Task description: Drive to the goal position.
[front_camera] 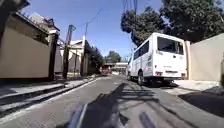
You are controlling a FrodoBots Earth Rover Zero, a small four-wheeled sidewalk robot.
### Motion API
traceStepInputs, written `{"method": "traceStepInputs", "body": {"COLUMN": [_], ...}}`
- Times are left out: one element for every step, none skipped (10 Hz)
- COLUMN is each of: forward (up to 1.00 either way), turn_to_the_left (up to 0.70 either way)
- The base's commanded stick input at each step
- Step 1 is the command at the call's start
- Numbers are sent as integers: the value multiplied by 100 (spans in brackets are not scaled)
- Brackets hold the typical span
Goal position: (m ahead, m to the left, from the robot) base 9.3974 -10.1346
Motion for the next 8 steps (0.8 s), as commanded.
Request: {"method": "traceStepInputs", "body": {"forward": [70, 70, 70, 70, 70, 70, 70, 70], "turn_to_the_left": [0, 0, 0, 0, 0, 0, 0, 0]}}
